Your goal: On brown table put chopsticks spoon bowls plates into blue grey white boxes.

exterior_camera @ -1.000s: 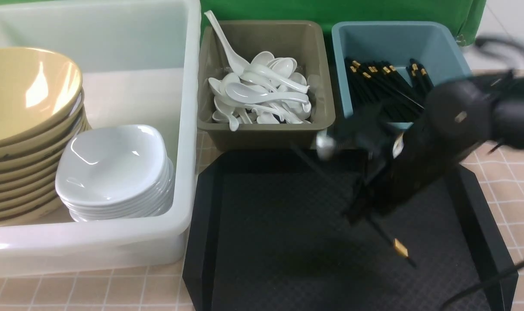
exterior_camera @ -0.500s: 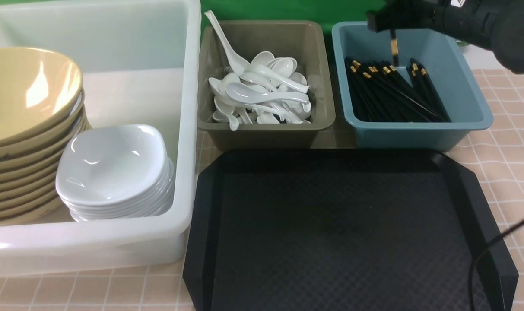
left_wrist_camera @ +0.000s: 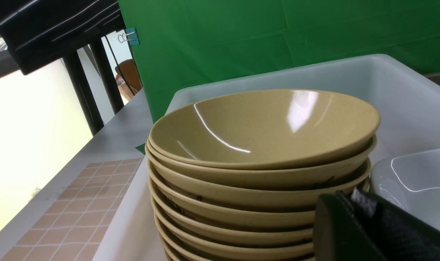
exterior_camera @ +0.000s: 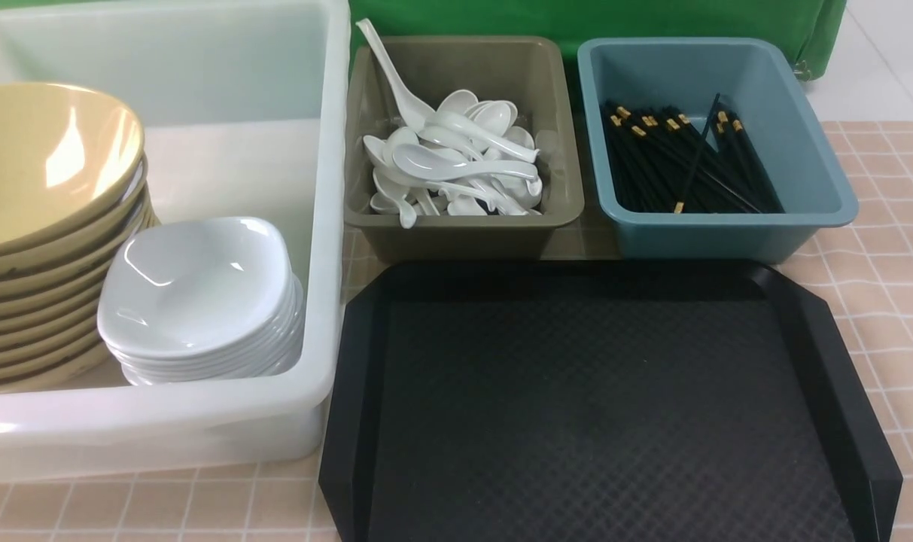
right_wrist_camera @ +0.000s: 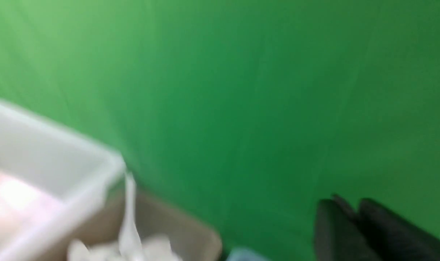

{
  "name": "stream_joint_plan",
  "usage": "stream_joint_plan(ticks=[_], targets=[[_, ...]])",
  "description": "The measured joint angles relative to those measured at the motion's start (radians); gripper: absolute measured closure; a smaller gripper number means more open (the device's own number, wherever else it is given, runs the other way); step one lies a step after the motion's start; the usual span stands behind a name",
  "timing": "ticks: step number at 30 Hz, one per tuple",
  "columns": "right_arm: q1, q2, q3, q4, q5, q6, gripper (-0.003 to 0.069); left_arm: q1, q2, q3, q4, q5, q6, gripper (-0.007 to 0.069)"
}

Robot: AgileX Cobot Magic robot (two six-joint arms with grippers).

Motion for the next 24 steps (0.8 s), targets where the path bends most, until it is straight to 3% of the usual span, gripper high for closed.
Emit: stream_joint_plan(ticks=[4, 13, 18, 24], targets=[[0.052, -0.291, 0.293, 0.0, -0.023, -0.02, 0.0622, 0.0, 0.0, 0.0, 0.0, 0.0, 0.0, 0.0617], [0.053, -0.696, 1.034, 0.0, -0.087, 0.0, 0.0621, 0.0, 0.0, 0.0, 0.0, 0.002, 0.0, 0.0617], [0.053, -0.811, 1.264, 0.0, -0.088, 0.04, 0.0621, 0.0, 0.0, 0.0, 0.0, 0.003, 0.0, 0.0617], [0.048, -0.865, 1.28, 0.0, -0.062, 0.07, 0.0617, 0.0, 0.0, 0.0, 0.0, 0.003, 0.0, 0.0617]])
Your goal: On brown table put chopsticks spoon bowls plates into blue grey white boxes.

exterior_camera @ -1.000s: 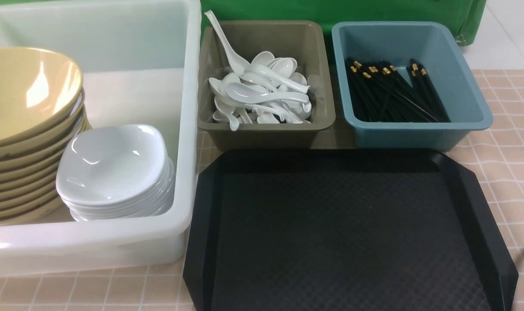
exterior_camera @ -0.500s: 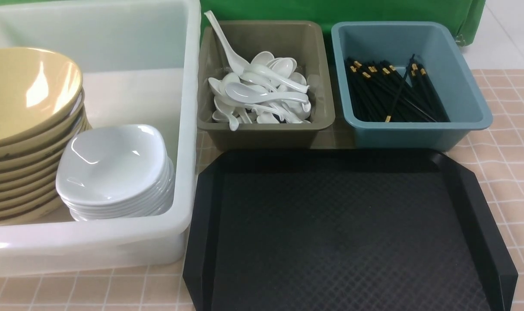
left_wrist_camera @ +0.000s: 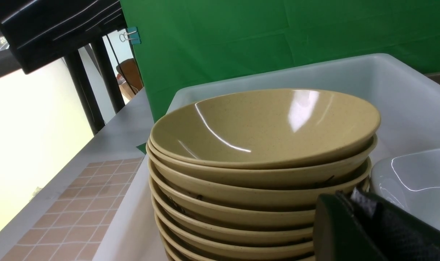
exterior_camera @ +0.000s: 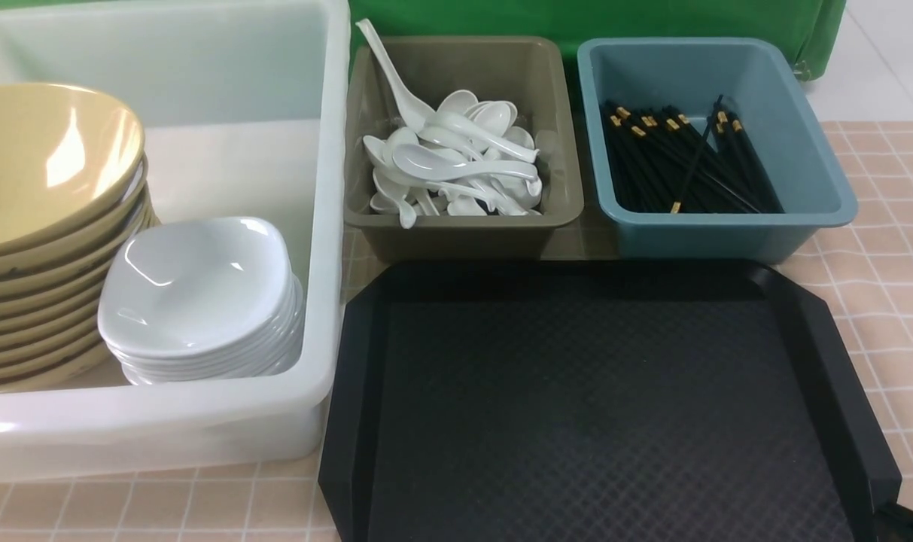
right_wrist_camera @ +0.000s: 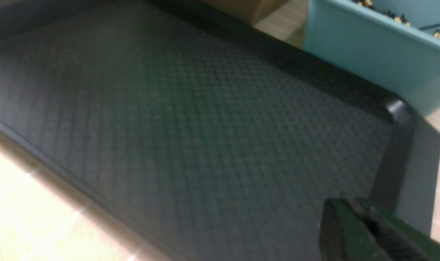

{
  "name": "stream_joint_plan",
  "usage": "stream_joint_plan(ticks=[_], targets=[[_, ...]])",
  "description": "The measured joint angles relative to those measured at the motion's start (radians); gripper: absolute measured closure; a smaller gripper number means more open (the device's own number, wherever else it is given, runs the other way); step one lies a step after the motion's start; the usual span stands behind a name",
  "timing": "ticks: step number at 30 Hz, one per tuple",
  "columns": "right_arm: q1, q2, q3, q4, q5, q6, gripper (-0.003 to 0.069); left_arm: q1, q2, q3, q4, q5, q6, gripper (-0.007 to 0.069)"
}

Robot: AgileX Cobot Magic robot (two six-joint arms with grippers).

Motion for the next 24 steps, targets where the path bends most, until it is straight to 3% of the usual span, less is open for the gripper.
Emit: stream_joint_plan(ticks=[6, 9, 12, 15, 24], targets=[[-0.158, -0.099, 0.0, -0.001, -0.042, 0.028, 0.0615, 0.0, 0.0, 0.0, 0.0, 0.0, 0.0, 0.0617], [-0.317, -0.15, 0.0, -0.081, -0.035, 0.123, 0.0611, 0.0, 0.0, 0.0, 0.0, 0.0, 0.0, 0.0617], [-0.378, -0.154, 0.0, -0.152, -0.002, 0.195, 0.0608, 0.0, 0.0, 0.0, 0.0, -0.001, 0.0, 0.0617], [-0.395, -0.155, 0.0, -0.158, 0.076, 0.256, 0.0604, 0.0, 0.0, 0.0, 0.0, -0.002, 0.0, 0.0617], [-0.396, -0.155, -0.002, -0.155, 0.091, 0.259, 0.0592, 0.0, 0.0, 0.0, 0.0, -0.002, 0.0, 0.0617]])
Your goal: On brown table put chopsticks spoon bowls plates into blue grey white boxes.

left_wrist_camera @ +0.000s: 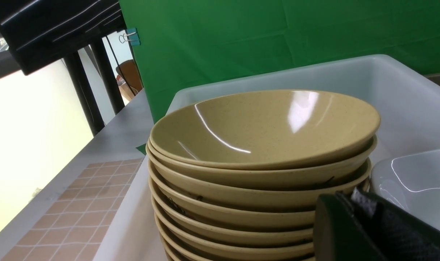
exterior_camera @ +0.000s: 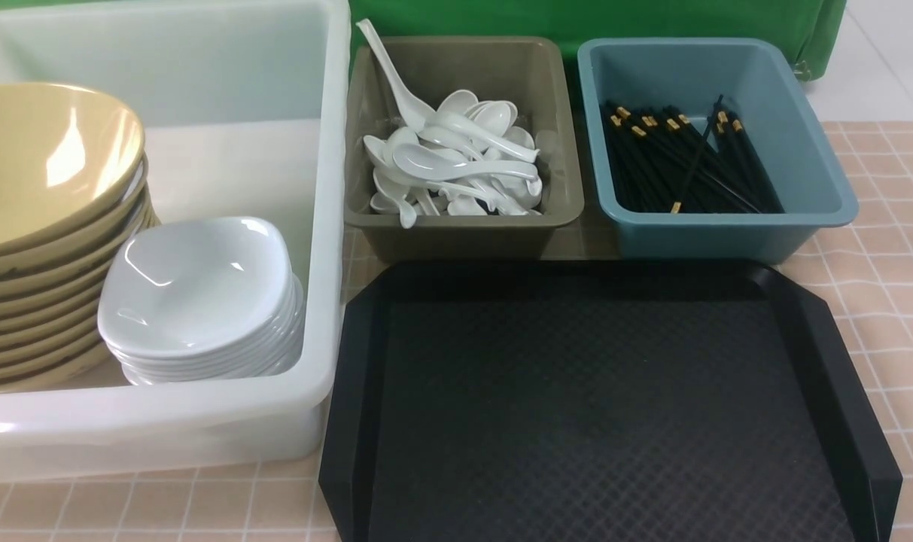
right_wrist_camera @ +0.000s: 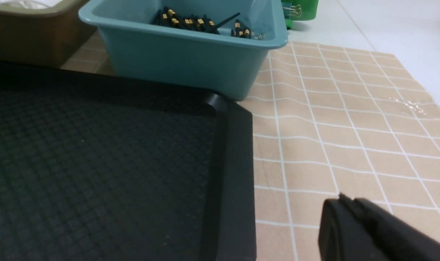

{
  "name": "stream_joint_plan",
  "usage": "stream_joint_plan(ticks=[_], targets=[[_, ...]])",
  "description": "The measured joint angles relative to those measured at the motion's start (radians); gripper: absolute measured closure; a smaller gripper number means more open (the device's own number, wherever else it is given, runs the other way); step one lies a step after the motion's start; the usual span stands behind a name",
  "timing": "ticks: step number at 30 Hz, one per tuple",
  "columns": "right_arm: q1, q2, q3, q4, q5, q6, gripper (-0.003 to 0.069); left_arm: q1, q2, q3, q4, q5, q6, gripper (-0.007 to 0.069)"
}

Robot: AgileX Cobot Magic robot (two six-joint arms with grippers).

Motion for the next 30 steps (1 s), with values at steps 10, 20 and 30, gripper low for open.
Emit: stream_joint_plan(ticks=[10, 20, 30], targets=[[0.0, 0.0, 0.0, 0.0, 0.001, 0.002, 0.0582, 0.0, -0.001, 0.0, 0.0, -0.001, 0.0, 0.0617], [0.0, 0.0, -0.001, 0.0, 0.003, 0.002, 0.0575, 0.005, -0.031, 0.038, 0.001, -0.014, 0.0, 0.0617], [0.0, 0.0, -0.001, 0.001, 0.005, 0.002, 0.0566, 0.097, -0.077, 0.155, -0.527, -0.203, 0.233, 0.0617]])
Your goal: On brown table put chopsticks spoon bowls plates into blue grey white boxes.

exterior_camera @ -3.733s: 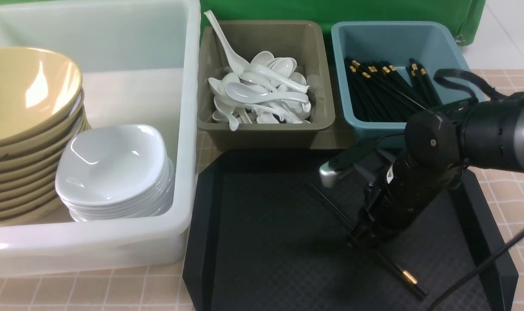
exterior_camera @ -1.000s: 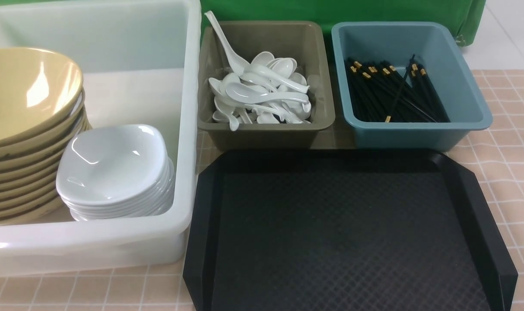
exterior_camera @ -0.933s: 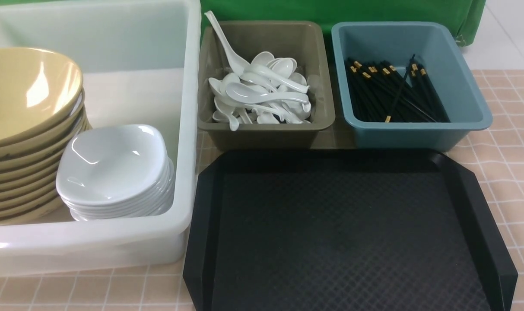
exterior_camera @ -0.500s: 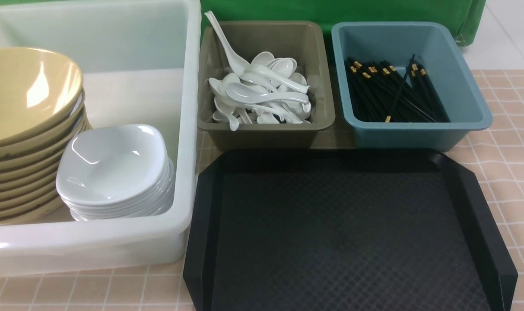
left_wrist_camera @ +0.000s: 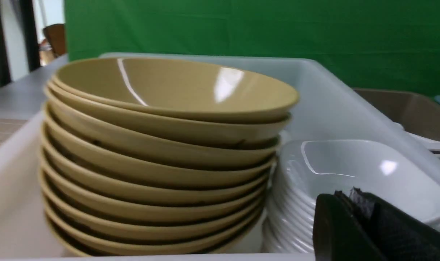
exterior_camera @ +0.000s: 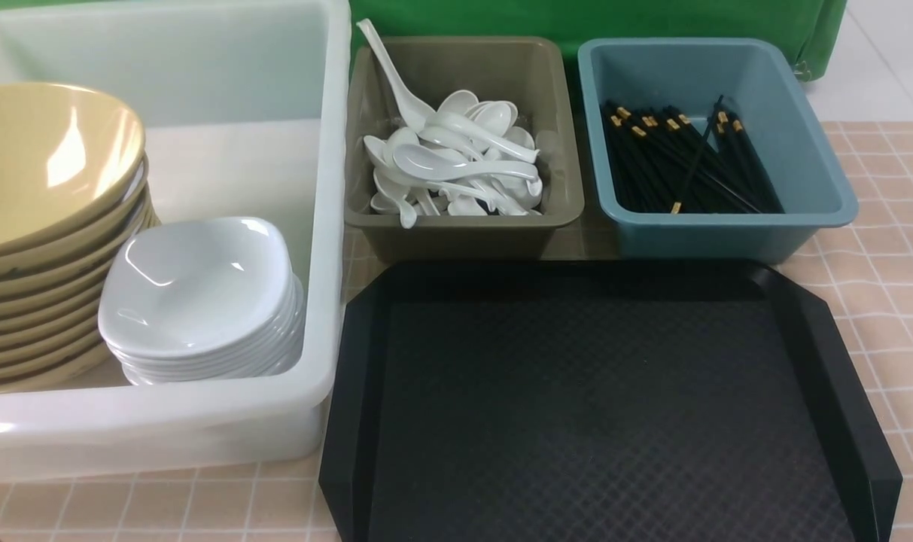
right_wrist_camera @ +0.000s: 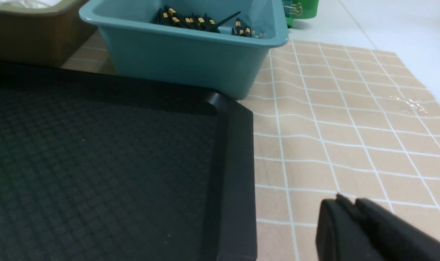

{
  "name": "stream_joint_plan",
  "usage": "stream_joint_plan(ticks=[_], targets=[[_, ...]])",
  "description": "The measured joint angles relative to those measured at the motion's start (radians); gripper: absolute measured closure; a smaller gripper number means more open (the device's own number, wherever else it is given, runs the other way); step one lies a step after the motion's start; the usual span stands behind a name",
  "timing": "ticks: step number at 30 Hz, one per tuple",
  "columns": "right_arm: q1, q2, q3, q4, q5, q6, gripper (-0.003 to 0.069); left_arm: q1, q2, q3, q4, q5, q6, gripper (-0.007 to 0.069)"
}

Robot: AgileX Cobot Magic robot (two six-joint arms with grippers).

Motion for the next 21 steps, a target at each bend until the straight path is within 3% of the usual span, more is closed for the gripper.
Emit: stream_joint_plan(ticks=[4, 8, 21], targets=[[0.0, 0.0, -0.001, 0.0, 0.002, 0.0, 0.0561, 0.055, 0.0, 0.117, -0.2, -0.049, 0.112, 0.0617], [0.0, 0.0, -0.001, 0.0, 0.002, 0.0, 0.0559, 0.077, 0.0, 0.16, -0.309, 0.032, 0.186, 0.0617], [0.0, 0.0, -0.001, 0.0, 0.002, 0.0, 0.0547, 0.122, 0.0, 0.159, -0.416, 0.047, 0.386, 0.0617]])
